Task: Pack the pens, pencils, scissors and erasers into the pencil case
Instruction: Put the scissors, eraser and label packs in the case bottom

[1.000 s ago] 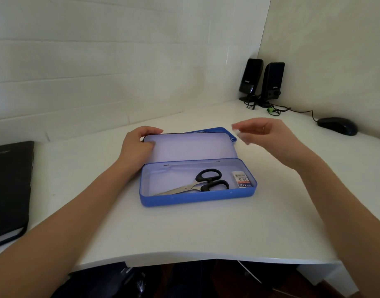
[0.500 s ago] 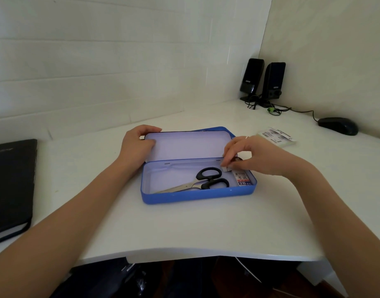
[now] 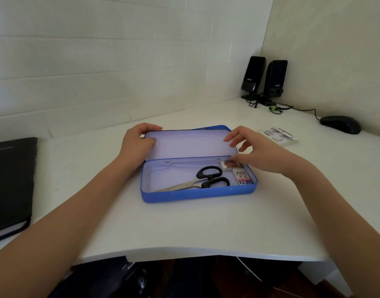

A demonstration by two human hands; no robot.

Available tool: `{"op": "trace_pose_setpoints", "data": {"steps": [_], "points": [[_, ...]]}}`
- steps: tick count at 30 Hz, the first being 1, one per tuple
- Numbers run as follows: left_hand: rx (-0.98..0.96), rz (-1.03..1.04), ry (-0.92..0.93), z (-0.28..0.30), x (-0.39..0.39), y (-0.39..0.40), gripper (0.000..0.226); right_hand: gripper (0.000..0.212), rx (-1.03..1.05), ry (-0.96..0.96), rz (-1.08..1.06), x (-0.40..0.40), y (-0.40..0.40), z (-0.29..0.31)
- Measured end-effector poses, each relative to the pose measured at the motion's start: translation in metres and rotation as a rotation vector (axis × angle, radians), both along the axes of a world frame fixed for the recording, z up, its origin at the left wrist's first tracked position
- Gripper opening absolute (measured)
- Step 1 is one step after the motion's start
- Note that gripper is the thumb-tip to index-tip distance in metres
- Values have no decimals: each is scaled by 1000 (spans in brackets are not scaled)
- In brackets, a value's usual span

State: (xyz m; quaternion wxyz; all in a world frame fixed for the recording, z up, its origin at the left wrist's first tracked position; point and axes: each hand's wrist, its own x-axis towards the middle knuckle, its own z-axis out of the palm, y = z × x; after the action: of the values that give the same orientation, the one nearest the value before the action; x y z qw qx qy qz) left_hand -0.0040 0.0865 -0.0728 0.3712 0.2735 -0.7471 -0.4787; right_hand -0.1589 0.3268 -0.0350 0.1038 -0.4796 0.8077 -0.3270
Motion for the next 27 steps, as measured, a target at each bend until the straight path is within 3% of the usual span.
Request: {"op": "trace_pose_setpoints", "data": {"steps": [6,10,16,24,27], "points": [[24,4,4,2,2,4,40,56,228,23,103,8,5,1],[25,-27,9,1,1,4,43,56,296,21,129,7,7,3],[9,-29,-7,2,1,4,42,37,161,8,48,11,-3,-4],[10,-23,-11,3,2,5,40,27,159,-19,54,9,-5,-5],[5,-22,-8,3,2,5,40,19,-64,-28,-113,-9,-5,-6]]}}
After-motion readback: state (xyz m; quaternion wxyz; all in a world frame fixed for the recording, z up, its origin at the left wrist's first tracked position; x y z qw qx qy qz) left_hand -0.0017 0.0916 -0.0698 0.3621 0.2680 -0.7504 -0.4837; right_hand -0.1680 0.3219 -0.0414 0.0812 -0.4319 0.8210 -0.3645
